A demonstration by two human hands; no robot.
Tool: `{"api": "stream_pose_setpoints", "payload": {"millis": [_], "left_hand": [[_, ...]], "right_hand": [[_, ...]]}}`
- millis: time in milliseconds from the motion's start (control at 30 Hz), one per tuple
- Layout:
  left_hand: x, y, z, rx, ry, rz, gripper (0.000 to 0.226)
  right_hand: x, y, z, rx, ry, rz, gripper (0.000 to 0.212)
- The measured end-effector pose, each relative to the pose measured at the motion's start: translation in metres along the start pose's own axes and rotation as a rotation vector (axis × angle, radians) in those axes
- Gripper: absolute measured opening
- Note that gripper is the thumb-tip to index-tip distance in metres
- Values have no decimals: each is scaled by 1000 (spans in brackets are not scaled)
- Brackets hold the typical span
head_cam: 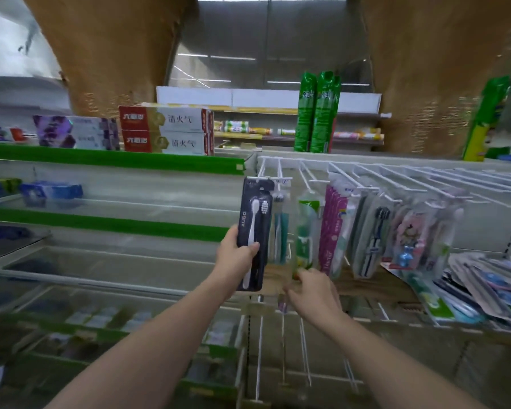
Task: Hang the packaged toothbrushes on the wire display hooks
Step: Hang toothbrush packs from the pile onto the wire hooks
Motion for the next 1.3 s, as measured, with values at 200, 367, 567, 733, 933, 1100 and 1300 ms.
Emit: {"api": "stream_pose_setpoints", "payload": {"millis": [200,367,567,733,933,1100,1300], "left_hand": [[-2,-13,-11,49,-47,10,31],[-11,-23,-18,74,-45,14,32],[-3,-23,-27,41,-54,24,28],[5,-27,-42,-14,-19,4,26],[13,-36,-53,-30,-3,-105,15],[12,-48,-49,-102,19,-197,23],[-6,-61,-42,-195,14,-398,37]], "right_hand": [[8,-8,-5,19,7,-24,34],[14,-18,-11,35,16,-41,39],[22,-21,-15,12,23,-51,37],[22,-20,-20,25,22,-50,37],[19,-16,-24,25,30,-54,39],[19,-8,-25,42,30,-59,44],[23,-7,-19,56,10,-90,42]]}}
Point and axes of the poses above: each hand's wrist, its own z-axis away from the middle knuckle, its own x-axis out of the palm, y = z × x, the point moved 3 cm from there along -z, towards the middle knuckle, and after that the axes turned 9 degrees about x, right-handed, at the moved point
